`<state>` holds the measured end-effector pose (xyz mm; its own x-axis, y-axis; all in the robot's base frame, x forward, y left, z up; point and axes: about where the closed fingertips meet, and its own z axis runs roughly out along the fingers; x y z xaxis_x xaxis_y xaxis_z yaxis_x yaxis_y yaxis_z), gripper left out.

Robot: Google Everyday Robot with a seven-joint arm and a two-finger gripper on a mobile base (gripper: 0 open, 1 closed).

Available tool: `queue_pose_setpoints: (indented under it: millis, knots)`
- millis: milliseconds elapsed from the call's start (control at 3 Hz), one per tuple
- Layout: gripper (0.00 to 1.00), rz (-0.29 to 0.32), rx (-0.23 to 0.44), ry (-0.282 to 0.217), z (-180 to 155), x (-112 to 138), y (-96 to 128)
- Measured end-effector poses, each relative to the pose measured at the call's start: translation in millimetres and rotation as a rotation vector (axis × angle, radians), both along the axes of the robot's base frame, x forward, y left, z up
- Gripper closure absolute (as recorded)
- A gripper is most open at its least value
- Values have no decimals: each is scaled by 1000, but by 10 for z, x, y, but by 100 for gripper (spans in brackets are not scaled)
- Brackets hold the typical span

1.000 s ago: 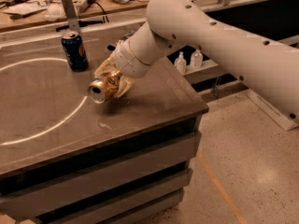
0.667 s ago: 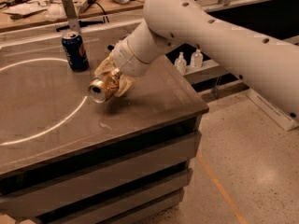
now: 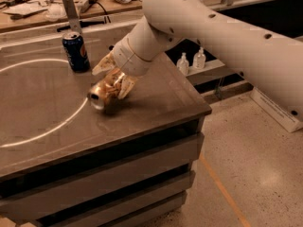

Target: Knock orange can over

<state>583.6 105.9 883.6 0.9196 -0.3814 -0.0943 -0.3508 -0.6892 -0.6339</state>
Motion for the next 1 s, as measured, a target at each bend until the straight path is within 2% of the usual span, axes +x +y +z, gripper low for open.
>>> queue_pose_setpoints:
  millis: [333,667,1000]
  knots:
    - [0,0,4,10,12,-16,-6]
    - [0,-11,30,25,40,-30,-19]
    - [0,-54,127,45,112,-16,-53]
